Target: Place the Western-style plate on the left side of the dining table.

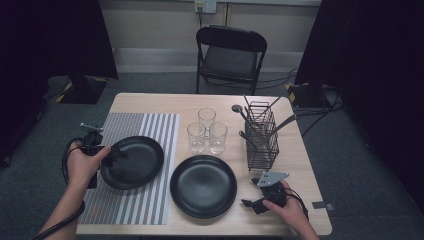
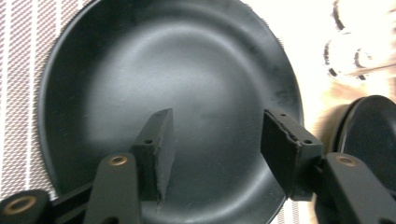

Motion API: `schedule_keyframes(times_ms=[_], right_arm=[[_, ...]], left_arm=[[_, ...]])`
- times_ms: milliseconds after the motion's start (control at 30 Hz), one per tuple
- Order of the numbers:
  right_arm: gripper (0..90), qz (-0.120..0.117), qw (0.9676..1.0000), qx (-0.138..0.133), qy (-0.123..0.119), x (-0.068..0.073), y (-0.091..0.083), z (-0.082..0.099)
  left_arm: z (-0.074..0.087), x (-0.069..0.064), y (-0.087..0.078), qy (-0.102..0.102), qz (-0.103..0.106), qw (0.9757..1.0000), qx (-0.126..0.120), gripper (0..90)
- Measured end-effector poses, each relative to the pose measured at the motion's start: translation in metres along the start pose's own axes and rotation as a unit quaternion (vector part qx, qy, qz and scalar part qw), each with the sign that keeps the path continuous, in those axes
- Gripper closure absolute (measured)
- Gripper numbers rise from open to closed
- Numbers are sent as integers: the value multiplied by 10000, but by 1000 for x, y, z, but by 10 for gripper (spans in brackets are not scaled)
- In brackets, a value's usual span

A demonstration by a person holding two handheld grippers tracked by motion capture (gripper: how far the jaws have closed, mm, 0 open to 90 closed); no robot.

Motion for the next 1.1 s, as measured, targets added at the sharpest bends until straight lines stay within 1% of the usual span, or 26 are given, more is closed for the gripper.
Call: schedule_keyframes(times_ms=[33, 100, 133, 167, 200, 233, 267, 300, 367, 400, 433, 500, 567, 633, 667, 700, 767, 833, 900, 1000, 1033, 1067, 1100], right_arm=[[125, -2, 10000, 0, 1, 0, 0, 0], [125, -1, 10000, 2, 1, 0, 0, 0], [125, -1, 10000, 2, 2, 0, 0, 0], [125, -1, 10000, 1, 1, 0, 0, 0], [125, -1, 10000, 1, 1, 0, 0, 0], [125, 0, 10000, 2, 1, 0, 0, 0], [125, -2, 10000, 2, 0, 0, 0, 0], [125, -1, 10000, 2, 1, 0, 0, 0], [125, -1, 10000, 2, 0, 0, 0, 0], [125, -1, 10000, 2, -1, 0, 0, 0], [125, -1, 10000, 3, 1, 0, 0, 0], [125, -1, 10000, 4, 1, 0, 0, 0], [125, -2, 10000, 3, 1, 0, 0, 0], [125, -2, 10000, 3, 0, 0, 0, 0], [125, -2, 10000, 4, 0, 0, 0, 0], [125, -4, 10000, 4, 1, 0, 0, 0], [125, -2, 10000, 3, 0, 0, 0, 0], [125, -2, 10000, 3, 1, 0, 0, 0], [125, -1, 10000, 3, 2, 0, 0, 0], [125, -2, 10000, 3, 2, 0, 0, 0], [125, -2, 10000, 2, 1, 0, 0, 0], [125, -1, 10000, 3, 2, 0, 0, 0], [125, -1, 10000, 3, 1, 0, 0, 0]], left_arm=[[1, -1, 0, 83, -13, 10000, 40, 410], [2, -5, 1, 178, -27, 9998, 49, 396], [3, -6, 2, 193, 9, 9998, 30, 389], [3, -7, 2, 214, -16, 9998, 2, 382], [4, -8, 2, 306, -21, 9995, 42, 370], [5, -10, 3, 317, -21, 9995, 46, 354], [6, -11, 4, 334, 50, 9994, 99, 346], [7, -12, 5, 355, 66, 9993, 119, 347], [8, -14, 6, 415, 63, 9990, 164, 342], [9, -15, 7, 420, 41, 9990, 127, 336], [10, -16, 8, 452, 103, 9989, 118, 335], [12, -17, 11, 536, 125, 9984, 98, 335], [13, -19, 14, 622, 209, 9977, 150, 334], [15, -21, 18, 670, 247, 9973, 157, 332], [16, -22, 20, 671, 322, 9971, 153, 326], [17, -22, 21, 718, 316, 9967, 206, 326], [19, -23, 25, 774, 378, 9960, 234, 321], [20, -25, 27, 811, 361, 9957, 272, 320], [21, -27, 28, 860, 393, 9951, 296, 320], [23, -30, 29, 873, 486, 9947, 226, 315], [23, -30, 29, 905, 484, 9944, 268, 315], [23, -31, 29, 914, 501, 9942, 259, 314], [24, -30, 30, 921, 557, 9939, 258, 312]])
Point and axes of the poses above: each handheld gripper's, and its own axes: y roughly forward along the jaws, z roughly out of its underside, x roughly to its left, the point moved 1 cm from there along y, roughly forward along the jaws, and after that the axes turned 12 degrees about z, right-handed, at the moved point
